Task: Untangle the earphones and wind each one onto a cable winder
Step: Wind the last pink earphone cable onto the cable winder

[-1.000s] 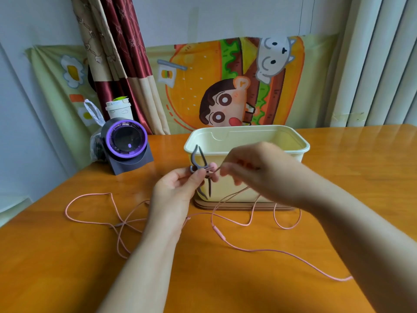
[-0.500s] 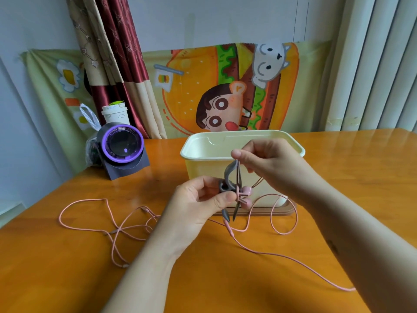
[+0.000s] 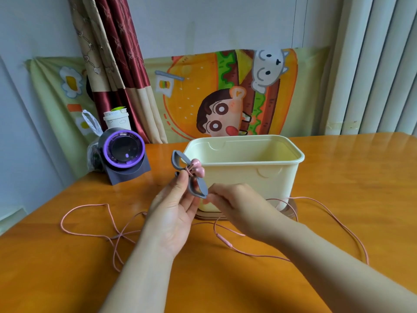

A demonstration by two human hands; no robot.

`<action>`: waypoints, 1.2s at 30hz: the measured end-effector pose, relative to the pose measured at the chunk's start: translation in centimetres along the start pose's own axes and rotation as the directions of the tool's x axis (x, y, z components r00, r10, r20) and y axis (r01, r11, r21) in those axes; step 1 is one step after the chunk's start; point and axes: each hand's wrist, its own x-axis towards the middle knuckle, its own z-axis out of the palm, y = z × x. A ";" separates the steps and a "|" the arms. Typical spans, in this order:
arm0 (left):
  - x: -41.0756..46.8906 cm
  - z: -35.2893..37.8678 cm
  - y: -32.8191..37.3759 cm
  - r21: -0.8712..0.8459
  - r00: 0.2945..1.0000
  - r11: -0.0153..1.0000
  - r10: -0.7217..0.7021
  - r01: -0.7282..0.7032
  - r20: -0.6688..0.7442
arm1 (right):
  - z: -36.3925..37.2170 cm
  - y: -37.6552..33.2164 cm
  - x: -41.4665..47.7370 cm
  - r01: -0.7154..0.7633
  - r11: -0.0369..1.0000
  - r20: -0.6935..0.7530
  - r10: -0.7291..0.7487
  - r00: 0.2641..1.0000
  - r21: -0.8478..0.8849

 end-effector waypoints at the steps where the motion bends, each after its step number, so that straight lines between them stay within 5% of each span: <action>1: 0.2 -0.2 -0.2 0.038 0.998 0.999 0.001 0.001 -0.062 | 0.3 -0.1 -0.1 0.038 0.998 0.033 -0.036 0.999 -0.055; 5: 0.4 -0.5 -0.9 0.130 0.972 0.991 0.008 0.024 -0.233 | 0.4 -0.1 -0.1 0.069 0.975 0.125 -0.043 0.991 -0.210; 10: 0.2 -0.4 -1.1 0.309 0.963 0.951 0.082 0.001 -0.258 | -0.5 -0.4 0.0 0.055 0.962 0.198 -0.001 0.980 -0.267; 16: 0.5 -0.9 -1.0 0.119 0.968 0.988 -0.065 0.096 -0.243 | -2.4 -1.0 -0.2 0.044 0.952 0.193 0.017 0.981 -0.304; 21: -0.1 -0.2 -1.2 0.515 0.972 0.853 0.186 -0.086 -0.145 | -2.8 -2.9 -0.4 0.104 0.968 0.205 -0.057 0.977 -0.229; 24: -0.3 0.2 -1.0 0.647 0.964 0.747 0.257 -0.151 -0.072 | -4.8 -4.0 -0.5 0.099 0.993 0.093 -0.093 0.991 -0.061; 31: -0.6 0.8 -1.3 0.654 0.972 0.724 0.109 -0.221 0.208 | -7.0 -1.7 0.1 -0.020 0.999 -0.241 0.029 0.970 0.042; 36: -0.2 0.1 -1.5 0.612 0.954 0.755 0.058 -0.235 0.296 | -6.4 -0.5 0.4 -0.074 0.987 -0.299 0.113 0.948 0.141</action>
